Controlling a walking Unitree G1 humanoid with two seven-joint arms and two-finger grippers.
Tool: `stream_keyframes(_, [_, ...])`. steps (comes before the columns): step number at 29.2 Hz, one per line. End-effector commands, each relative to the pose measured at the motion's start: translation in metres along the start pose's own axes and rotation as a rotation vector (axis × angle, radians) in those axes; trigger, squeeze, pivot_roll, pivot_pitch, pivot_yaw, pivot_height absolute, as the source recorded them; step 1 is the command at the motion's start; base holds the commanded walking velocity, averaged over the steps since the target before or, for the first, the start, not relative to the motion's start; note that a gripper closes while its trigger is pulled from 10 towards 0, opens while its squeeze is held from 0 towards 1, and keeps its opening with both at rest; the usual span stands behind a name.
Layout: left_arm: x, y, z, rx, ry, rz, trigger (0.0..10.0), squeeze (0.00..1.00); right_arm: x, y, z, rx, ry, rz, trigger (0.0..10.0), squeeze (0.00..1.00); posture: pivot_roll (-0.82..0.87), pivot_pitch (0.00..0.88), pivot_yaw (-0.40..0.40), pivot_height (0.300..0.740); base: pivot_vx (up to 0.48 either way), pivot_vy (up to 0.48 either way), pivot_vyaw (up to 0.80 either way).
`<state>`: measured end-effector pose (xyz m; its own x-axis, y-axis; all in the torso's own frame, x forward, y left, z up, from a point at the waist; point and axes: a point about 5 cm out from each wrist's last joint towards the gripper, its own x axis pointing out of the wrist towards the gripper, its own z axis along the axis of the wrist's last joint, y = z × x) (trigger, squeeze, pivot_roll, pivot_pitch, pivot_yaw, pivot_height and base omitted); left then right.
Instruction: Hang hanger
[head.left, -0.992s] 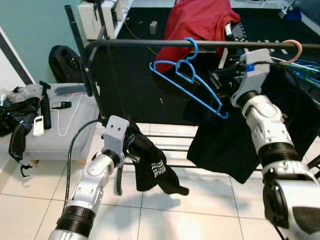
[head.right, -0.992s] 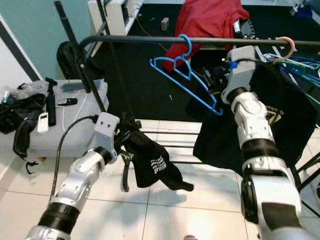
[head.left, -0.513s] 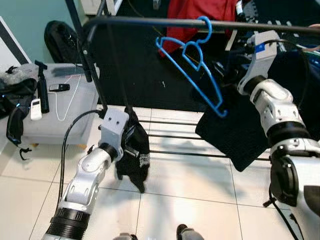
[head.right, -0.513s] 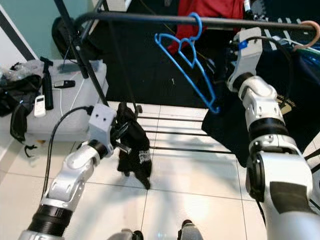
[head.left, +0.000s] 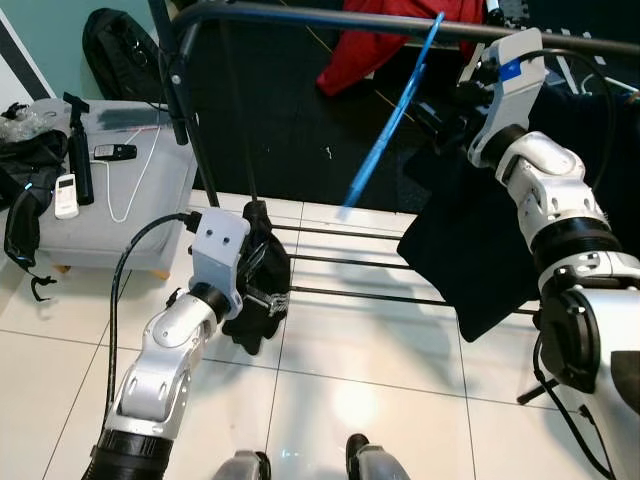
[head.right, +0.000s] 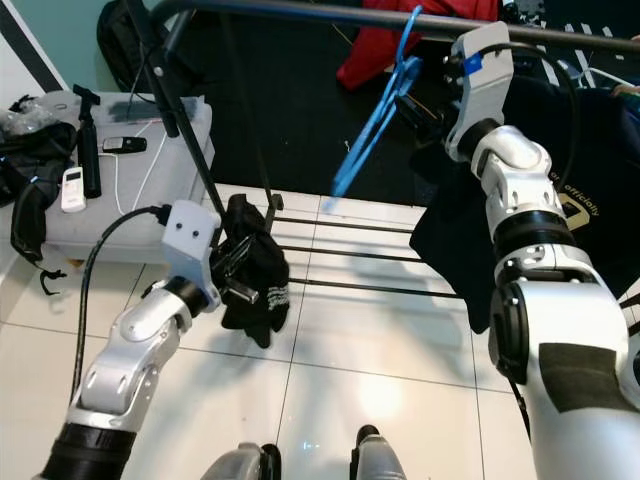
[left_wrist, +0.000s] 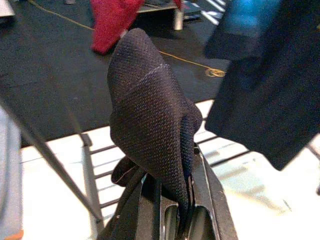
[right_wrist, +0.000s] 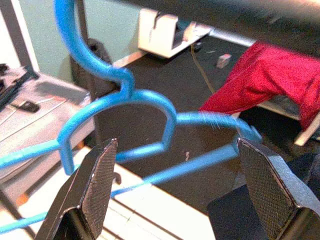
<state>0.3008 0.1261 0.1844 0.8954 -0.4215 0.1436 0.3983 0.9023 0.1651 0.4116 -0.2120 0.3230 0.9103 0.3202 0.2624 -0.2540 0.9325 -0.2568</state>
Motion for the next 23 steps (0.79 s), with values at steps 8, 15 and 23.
stream_keyframes(8, [0.002, -0.01, 0.003, -0.008, -0.007, -0.071, 10.0, 0.0, -0.009, -0.008, 0.002, 0.014, -0.084, -0.028, 10.0, 0.78, -0.03, 0.279, 0.014, 0.74, 0.0, 0.0, 0.0])
stream_keyframes(15, [0.008, -0.013, 0.006, -0.006, -0.019, -0.098, 10.0, 0.0, -0.016, -0.004, 0.004, 0.091, -0.167, 0.039, 10.0, 0.73, -0.04, 0.244, 0.026, 0.74, 0.0, 0.0, 0.0])
stream_keyframes(23, [0.012, -0.014, 0.007, 0.004, -0.021, -0.115, 10.0, 0.0, -0.026, 0.004, -0.005, 0.111, -0.192, 0.082, 10.0, 0.72, -0.03, 0.217, 0.038, 0.74, 0.0, 0.0, 0.0])
